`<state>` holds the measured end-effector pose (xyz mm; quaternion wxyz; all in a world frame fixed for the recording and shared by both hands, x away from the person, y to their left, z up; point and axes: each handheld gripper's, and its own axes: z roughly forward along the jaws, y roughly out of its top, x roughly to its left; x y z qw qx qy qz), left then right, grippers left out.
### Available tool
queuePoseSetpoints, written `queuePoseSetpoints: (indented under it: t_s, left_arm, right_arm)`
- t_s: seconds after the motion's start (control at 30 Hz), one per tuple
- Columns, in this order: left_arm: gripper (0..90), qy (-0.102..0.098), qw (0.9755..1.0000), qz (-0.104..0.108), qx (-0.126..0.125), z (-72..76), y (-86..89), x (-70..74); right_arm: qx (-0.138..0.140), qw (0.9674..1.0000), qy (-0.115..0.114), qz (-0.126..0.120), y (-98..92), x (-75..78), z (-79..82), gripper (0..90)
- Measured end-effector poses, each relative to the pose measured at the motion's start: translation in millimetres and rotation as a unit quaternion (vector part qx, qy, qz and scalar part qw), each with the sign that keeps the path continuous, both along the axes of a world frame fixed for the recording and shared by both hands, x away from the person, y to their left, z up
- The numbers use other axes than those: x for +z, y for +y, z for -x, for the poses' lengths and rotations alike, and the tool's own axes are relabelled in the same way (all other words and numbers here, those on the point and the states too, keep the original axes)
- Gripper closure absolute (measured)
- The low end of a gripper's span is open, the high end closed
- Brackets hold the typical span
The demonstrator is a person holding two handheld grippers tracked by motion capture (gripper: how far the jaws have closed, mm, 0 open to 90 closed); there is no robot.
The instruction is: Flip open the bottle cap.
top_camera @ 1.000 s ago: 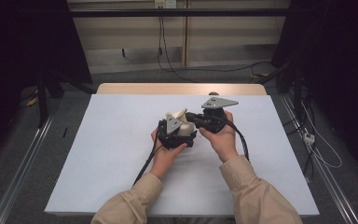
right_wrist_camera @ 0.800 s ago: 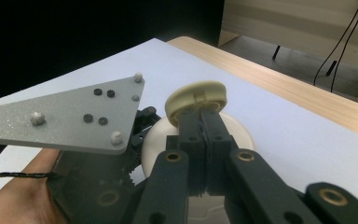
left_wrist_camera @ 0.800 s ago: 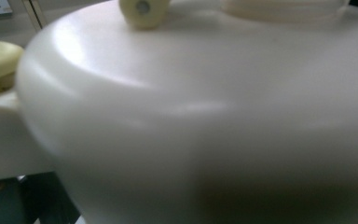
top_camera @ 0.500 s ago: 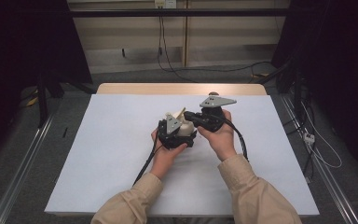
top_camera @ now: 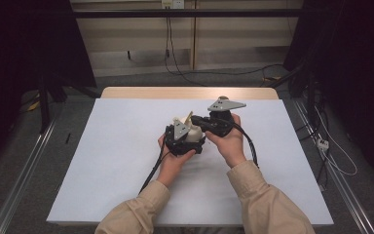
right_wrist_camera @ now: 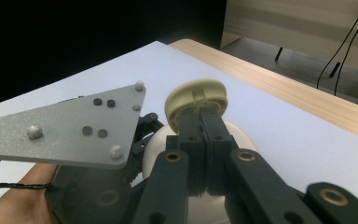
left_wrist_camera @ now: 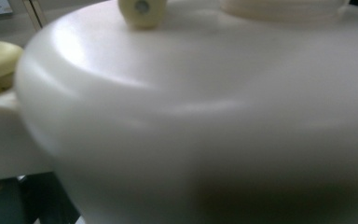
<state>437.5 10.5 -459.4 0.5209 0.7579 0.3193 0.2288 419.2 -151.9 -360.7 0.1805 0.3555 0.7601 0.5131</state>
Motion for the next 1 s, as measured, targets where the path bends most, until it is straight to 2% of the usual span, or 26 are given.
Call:
queuePoseSetpoints:
  t_s: [1.0]
  left_arm:
    - [4.8,0.000,1.0000,-0.001,0.000,0.1,-0.1,0.0]
  right_arm:
    - [0.002,0.9999,-0.008,0.008,5.0,3.0,-3.4,87.9]
